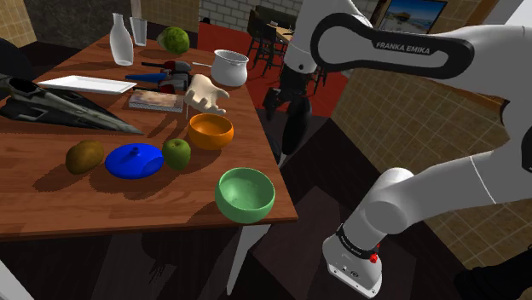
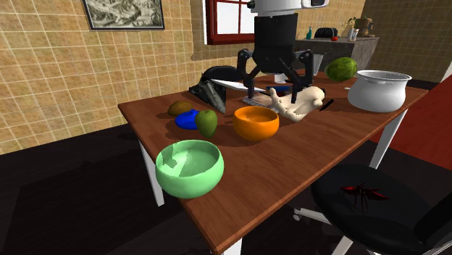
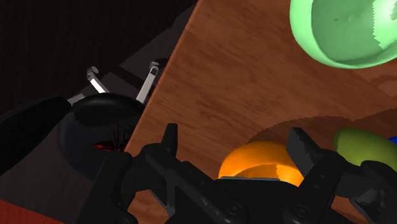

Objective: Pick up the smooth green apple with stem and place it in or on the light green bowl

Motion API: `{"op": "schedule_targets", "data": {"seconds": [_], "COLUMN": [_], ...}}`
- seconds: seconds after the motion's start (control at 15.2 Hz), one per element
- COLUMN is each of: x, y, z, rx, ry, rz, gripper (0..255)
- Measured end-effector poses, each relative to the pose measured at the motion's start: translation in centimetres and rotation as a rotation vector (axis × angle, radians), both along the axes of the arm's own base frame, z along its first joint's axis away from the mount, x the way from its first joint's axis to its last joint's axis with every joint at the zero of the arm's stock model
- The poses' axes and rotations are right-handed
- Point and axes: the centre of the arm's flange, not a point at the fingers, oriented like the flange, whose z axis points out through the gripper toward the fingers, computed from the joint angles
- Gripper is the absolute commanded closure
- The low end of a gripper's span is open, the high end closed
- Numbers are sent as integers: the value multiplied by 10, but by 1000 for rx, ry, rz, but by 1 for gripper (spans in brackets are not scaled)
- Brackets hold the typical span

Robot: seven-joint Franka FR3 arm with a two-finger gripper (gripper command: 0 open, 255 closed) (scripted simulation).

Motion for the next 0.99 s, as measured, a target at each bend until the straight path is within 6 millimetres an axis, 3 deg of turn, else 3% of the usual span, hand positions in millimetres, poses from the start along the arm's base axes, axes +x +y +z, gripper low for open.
{"op": "schedule_targets", "data": {"seconds": [0.99], "x": [112], "y": [148], "z": [-72], "rx": [-31], "ry": [-15], "rz": [-87], "gripper": [0]}}
